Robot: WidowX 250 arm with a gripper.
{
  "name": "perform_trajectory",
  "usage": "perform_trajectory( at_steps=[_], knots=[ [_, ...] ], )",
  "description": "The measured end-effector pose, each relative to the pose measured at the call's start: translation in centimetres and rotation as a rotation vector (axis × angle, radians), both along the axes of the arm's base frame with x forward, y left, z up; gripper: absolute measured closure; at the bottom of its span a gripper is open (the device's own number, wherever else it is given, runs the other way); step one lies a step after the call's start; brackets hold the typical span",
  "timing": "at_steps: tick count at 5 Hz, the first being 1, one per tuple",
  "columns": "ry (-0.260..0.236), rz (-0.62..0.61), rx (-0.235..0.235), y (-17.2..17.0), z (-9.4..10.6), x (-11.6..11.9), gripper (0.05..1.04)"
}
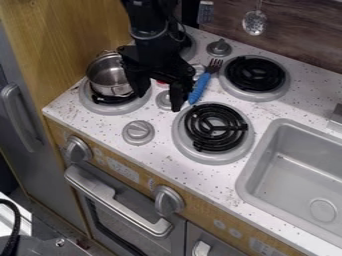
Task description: Move the silver pot to the lower right burner
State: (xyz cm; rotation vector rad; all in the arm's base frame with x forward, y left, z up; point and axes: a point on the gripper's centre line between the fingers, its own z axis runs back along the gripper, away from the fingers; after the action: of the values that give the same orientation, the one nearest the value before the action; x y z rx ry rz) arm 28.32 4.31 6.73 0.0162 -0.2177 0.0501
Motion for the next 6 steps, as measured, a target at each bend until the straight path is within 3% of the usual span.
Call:
perform_trajectory(
  at_steps=[1, 2, 3, 5, 6],
  knots=[
    [0.027, -0.002, -0.004, -0.1, -0.7, -0.3, 0.085],
    [0.033, 0.019, -0.020, 0.1, -1.4, 1.5, 0.085],
    [0.001, 0.045, -0.014, 0.9, -0.9, 4.5, 0.085],
    [-0.027, 0.171, 0.033, 6.1, -1.8, 9.9, 0.085],
    [-0.014, 0.225, 0.051, 8.0, -2.8, 10.9, 0.085]
  ],
)
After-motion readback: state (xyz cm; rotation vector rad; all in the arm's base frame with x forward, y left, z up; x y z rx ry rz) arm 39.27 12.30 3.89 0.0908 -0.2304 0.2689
